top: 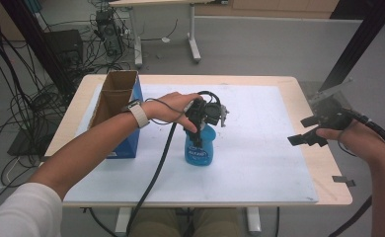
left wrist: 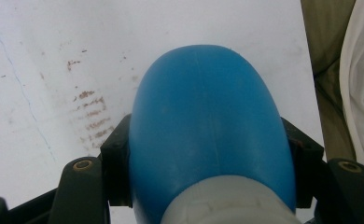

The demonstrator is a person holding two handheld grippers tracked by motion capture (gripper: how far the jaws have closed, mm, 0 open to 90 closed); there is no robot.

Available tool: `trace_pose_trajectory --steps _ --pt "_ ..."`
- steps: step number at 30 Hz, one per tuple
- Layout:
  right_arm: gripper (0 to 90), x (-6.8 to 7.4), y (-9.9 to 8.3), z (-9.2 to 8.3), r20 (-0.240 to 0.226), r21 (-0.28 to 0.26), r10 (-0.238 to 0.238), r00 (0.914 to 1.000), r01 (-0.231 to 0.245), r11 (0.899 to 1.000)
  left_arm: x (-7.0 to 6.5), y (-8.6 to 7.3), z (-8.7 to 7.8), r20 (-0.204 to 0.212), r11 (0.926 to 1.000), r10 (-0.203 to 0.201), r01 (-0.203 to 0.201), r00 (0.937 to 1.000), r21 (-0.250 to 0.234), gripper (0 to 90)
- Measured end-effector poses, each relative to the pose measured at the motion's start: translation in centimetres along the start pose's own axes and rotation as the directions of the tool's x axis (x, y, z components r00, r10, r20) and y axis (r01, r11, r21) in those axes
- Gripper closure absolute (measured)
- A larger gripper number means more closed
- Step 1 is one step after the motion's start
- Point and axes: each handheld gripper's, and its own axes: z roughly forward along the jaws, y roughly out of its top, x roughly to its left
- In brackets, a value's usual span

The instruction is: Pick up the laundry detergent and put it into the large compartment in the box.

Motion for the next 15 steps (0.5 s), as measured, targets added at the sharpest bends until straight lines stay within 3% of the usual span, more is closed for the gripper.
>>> trace_pose_trajectory --steps 15 --pt "9.7 0.14 0.06 -0.17 0.002 0.001 0.000 1.0000 0.000 1.000 -0.04 0.18 0.02 0.000 1.0000 -0.003 0.003 1.0000 0.006 36.6"
